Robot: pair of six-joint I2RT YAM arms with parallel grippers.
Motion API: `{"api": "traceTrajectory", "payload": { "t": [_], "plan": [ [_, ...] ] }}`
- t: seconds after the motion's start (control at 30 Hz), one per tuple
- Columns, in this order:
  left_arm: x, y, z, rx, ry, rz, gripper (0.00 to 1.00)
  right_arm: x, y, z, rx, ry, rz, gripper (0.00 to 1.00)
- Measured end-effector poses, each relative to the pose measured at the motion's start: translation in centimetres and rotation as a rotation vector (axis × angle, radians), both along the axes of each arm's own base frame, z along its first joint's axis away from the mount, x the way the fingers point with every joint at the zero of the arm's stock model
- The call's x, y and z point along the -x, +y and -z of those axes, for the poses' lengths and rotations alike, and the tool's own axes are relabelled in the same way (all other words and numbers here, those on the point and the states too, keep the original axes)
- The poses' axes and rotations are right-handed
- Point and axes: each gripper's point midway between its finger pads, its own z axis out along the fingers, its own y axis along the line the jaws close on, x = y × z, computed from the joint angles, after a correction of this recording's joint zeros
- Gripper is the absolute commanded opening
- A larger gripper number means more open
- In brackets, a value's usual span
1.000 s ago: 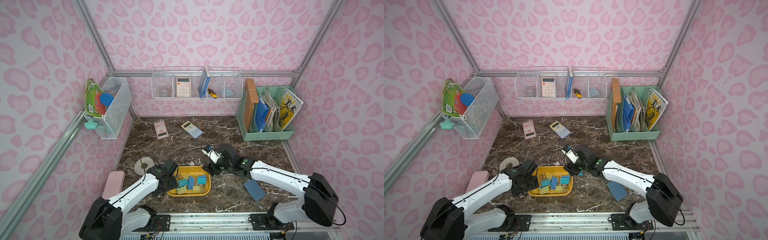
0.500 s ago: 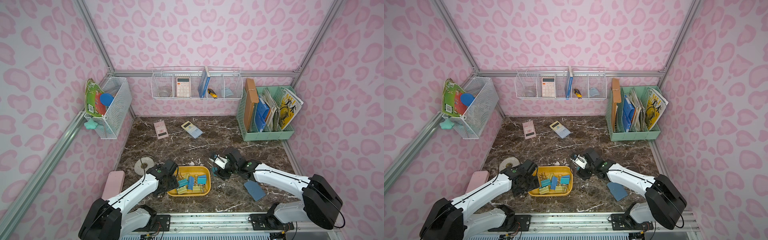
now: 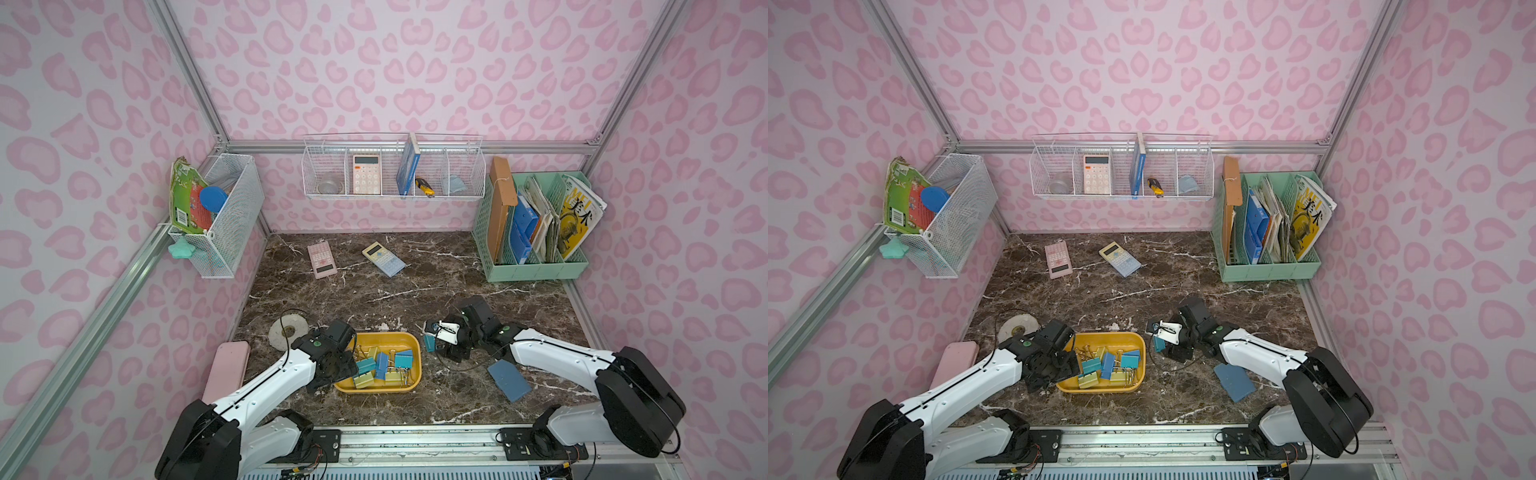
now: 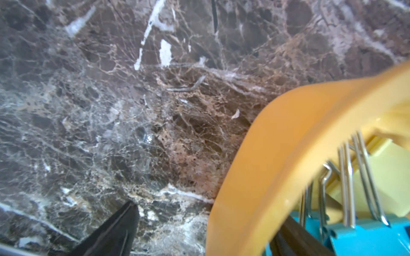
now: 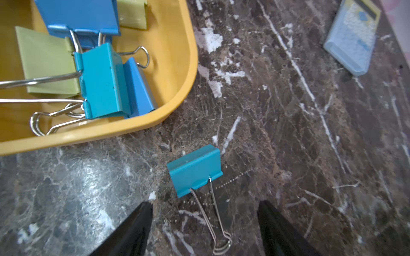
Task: Put the binder clips in the storage box
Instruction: Pick up the binder clip at the center of the board.
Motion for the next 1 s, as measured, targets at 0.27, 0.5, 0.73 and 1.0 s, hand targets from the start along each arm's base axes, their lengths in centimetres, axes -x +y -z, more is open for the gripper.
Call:
{"api": "traceTrajectory", "payload": {
  "t": [0.27,0.5,0.73,1.0],
  "plan": [
    [0.0,0.0,0.0,0.003,0.001,0.001,0.93,0.1,0.9,0.9,-0.005,-0.002,-0.079,0.78],
    [0.0,0.0,0.0,0.003,0.001,0.001,0.93,0.1,1.4,2.7,0.020,0.038,-0.117,0.78],
    [0.0,-0.1,0.0,0.003,0.001,0.002,0.93,0.0,1.5,3.6,0.027,0.055,-0.134,0.78],
    [0.0,-0.1,0.0,0.002,0.002,0.002,0.93,-0.6,1.9,3.8,0.032,0.050,-0.150,0.79]
  ]
}}
